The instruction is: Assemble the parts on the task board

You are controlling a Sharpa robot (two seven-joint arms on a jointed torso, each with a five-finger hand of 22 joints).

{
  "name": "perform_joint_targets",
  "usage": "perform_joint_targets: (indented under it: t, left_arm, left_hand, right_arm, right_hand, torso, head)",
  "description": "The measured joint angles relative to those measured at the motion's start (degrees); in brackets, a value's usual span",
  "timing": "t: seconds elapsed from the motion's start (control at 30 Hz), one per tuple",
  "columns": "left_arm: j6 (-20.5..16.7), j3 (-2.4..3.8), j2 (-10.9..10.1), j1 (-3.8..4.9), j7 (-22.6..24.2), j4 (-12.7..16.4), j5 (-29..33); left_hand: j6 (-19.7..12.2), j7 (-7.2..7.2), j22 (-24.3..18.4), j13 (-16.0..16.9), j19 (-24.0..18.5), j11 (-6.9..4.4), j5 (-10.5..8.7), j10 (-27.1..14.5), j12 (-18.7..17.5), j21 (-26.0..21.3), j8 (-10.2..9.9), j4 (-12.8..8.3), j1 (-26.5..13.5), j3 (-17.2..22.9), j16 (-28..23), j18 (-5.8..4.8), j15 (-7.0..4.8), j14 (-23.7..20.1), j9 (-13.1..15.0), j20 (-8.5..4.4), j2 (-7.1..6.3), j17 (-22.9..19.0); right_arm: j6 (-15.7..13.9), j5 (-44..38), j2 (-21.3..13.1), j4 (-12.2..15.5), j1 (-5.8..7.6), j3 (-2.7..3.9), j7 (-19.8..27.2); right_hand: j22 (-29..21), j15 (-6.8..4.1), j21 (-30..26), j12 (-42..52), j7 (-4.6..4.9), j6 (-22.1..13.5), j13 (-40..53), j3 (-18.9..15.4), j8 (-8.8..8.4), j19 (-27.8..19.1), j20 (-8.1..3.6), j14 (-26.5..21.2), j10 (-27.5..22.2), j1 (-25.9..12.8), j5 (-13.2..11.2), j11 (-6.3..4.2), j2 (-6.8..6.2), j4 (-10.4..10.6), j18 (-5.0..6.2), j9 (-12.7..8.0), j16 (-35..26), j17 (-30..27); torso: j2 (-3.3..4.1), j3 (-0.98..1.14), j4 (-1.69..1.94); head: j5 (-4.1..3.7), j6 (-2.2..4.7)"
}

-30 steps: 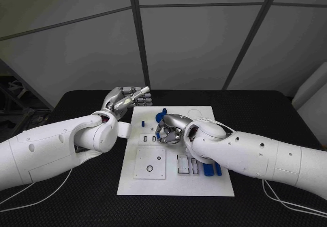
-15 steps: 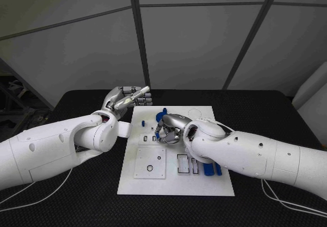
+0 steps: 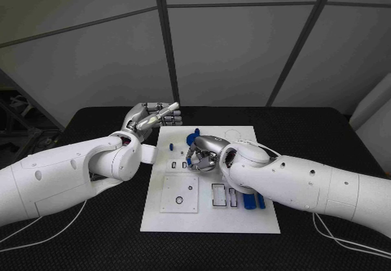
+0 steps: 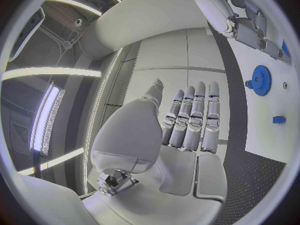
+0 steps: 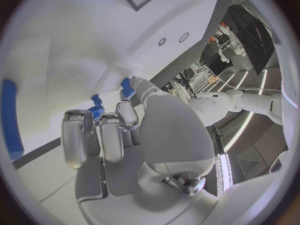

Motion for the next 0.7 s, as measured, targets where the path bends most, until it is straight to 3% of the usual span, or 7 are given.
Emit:
perform_joint_targets:
  t: [0.7]
  left_arm:
    - [0.0,0.0,-0.1,0.0,0.0,0.0,0.0]
  left_hand:
    - [0.0,0.0,0.0,0.0,0.0,0.0,0.0,0.0,0.0,0.0,0.0,0.0,0.0,0.0,0.0,0.0,0.0,0.0,0.0,0.0,0.0,0.0]
  right_arm:
    - [1.4,-0.4,-0.1,-0.1,0.01,0.0,-0.1]
  right_hand:
    - [0.0,0.0,-0.2,-0.9,0.61,-1.8,-0.8,0.2,-1.04,0.0,0.0,0.0,-1.0,-1.0,-0.2,0.6,-0.96,0.2,0.0,-0.6,-0.2,0.0]
  torso:
    - [-0.01,-0.01,-0.01]
  head:
    - [-0.18,0.05]
